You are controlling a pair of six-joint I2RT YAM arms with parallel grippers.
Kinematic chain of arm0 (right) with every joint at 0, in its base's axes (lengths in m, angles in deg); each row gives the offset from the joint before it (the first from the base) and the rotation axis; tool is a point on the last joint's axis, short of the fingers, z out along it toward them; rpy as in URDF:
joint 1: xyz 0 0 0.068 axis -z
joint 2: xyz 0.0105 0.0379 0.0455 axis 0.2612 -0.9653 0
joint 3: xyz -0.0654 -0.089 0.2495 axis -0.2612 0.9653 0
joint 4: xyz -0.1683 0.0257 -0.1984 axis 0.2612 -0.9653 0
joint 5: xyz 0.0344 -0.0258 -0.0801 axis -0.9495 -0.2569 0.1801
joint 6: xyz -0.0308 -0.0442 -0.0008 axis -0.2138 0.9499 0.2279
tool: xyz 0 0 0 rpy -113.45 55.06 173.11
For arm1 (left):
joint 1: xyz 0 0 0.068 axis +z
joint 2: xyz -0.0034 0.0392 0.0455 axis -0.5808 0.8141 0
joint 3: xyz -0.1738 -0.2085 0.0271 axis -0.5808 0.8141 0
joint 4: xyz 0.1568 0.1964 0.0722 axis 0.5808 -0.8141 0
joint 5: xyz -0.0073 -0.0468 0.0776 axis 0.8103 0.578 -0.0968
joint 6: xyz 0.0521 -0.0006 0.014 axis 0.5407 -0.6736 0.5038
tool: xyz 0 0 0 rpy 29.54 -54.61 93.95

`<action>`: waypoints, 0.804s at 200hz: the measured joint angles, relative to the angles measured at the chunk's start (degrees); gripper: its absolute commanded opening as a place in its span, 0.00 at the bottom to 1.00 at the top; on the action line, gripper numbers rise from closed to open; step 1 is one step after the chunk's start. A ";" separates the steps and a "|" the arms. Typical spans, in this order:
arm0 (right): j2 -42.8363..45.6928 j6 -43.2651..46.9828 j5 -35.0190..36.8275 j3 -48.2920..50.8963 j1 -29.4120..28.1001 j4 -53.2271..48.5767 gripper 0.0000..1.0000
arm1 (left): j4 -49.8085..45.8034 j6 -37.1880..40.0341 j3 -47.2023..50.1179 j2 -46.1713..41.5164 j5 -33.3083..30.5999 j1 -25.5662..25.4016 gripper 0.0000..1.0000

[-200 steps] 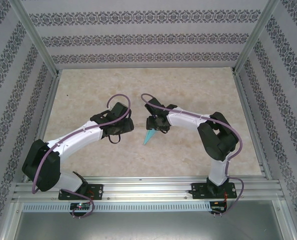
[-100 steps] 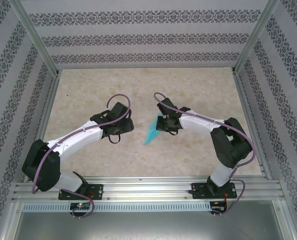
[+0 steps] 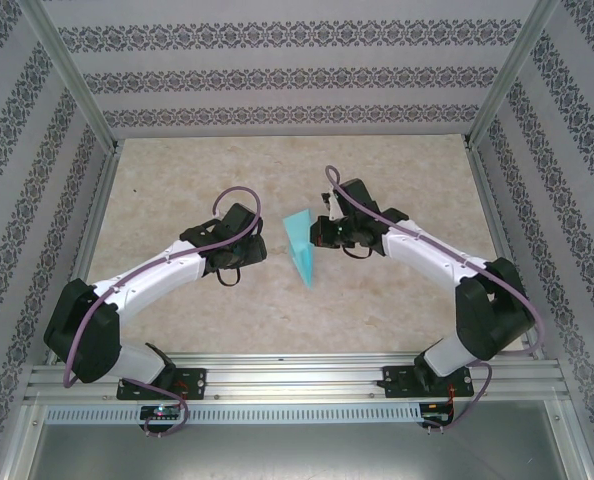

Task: Fold a paper plane with a square sheet of paper (fold left side to right side)
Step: Place the paper plane at the center of the table.

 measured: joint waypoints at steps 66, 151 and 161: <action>-7.04 5.20 -9.68 0.61 5.40 2.58 0.00 | -1.14 0.00 0.00 0.00 -1.18 0.00 0.57; -7.69 14.10 -0.55 0.79 10.19 -7.82 0.46 | -2.19 0.04 0.00 -1.75 -3.26 0.00 0.64; -5.46 13.97 0.87 0.70 9.05 -8.90 0.49 | -2.27 0.09 0.00 -2.25 -3.65 0.00 0.67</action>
